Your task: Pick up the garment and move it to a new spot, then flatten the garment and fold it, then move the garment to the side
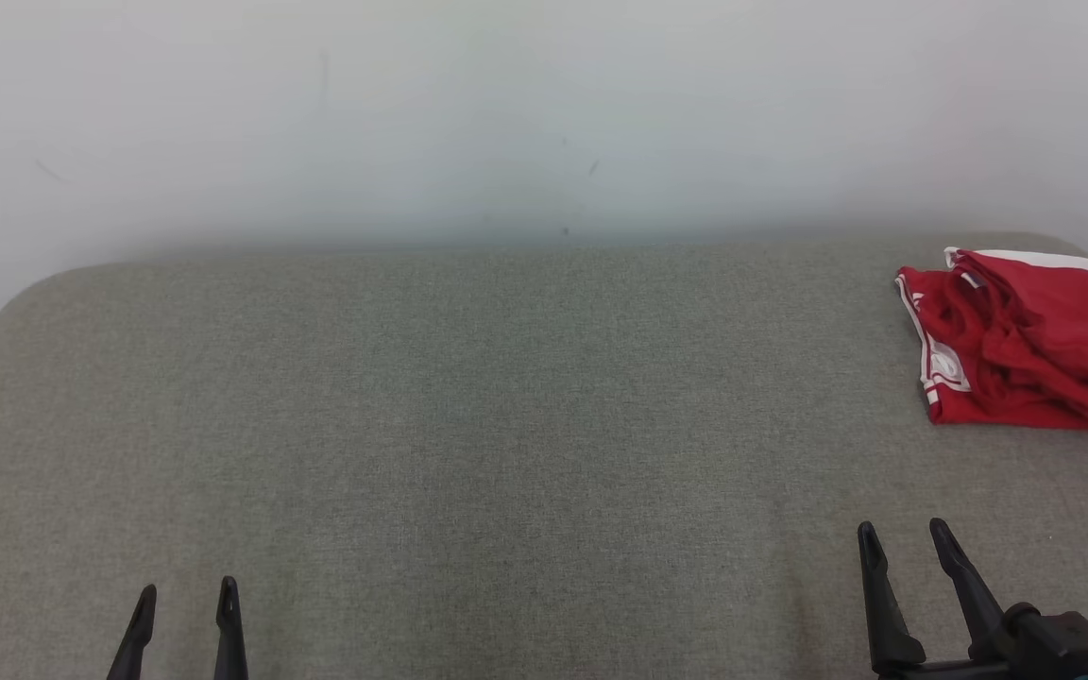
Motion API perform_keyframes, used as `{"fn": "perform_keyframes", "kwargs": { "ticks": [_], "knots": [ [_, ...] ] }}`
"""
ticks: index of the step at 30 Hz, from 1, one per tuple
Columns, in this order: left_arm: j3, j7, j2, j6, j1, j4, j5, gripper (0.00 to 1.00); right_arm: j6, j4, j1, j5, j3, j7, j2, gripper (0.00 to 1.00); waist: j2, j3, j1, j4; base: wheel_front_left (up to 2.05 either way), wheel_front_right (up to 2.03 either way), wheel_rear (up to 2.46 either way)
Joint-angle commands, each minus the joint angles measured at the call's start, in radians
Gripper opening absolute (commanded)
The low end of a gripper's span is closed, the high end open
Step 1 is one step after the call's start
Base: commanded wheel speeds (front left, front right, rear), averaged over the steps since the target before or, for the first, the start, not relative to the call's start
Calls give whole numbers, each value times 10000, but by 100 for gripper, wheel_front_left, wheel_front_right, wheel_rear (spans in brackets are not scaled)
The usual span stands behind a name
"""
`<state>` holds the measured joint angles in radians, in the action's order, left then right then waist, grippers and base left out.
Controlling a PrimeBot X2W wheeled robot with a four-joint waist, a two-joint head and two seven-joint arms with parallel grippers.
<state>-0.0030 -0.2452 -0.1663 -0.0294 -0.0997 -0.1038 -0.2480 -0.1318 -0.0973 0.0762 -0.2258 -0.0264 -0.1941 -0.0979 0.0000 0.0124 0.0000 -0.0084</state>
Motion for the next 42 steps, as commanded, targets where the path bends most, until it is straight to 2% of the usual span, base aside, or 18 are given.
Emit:
{"fn": "perform_keyframes", "kwargs": {
  "ticks": [1, 9, 10, 15, 31, 42],
  "knots": [
    [-15, 15, -41, 28, -23, -11, -65, 100, 24, -14, 26, -1, 15, -53, 30, 100, 0, 1, 0, 11, 0, 0, 0],
    [-48, 45, -121, 111, -22, 22, -96, 100, 24, -53, 14, -31, 9, -78, 42, 100, 0, -11, 0, 35, 0, 0, 0],
    [-49, 41, -69, 91, 1, -10, -16, 0, -2, -70, 2, -16, -8, -10, 12, 0, 0, -11, 0, 35, 0, 0, 0],
    [-55, 154, 93, 71, -18, -443, -182, 0, -2, -463, 150, -213, -33, 42, 38, 0, 0, -11, 0, 35, 0, 0, 0],
    [212, 882, 315, -157, 442, -638, -3024, 0, 1, -666, -292, -3186, 175, 605, 51, 0, 0, -30, 0, 41, 0, 0, 0],
    [346, 1268, 435, -285, 688, -740, -4545, 0, 3, -774, -522, -4763, 301, 916, 75, 0, 0, -42, 0, 45, 0, 0, 0]
  ]
}}
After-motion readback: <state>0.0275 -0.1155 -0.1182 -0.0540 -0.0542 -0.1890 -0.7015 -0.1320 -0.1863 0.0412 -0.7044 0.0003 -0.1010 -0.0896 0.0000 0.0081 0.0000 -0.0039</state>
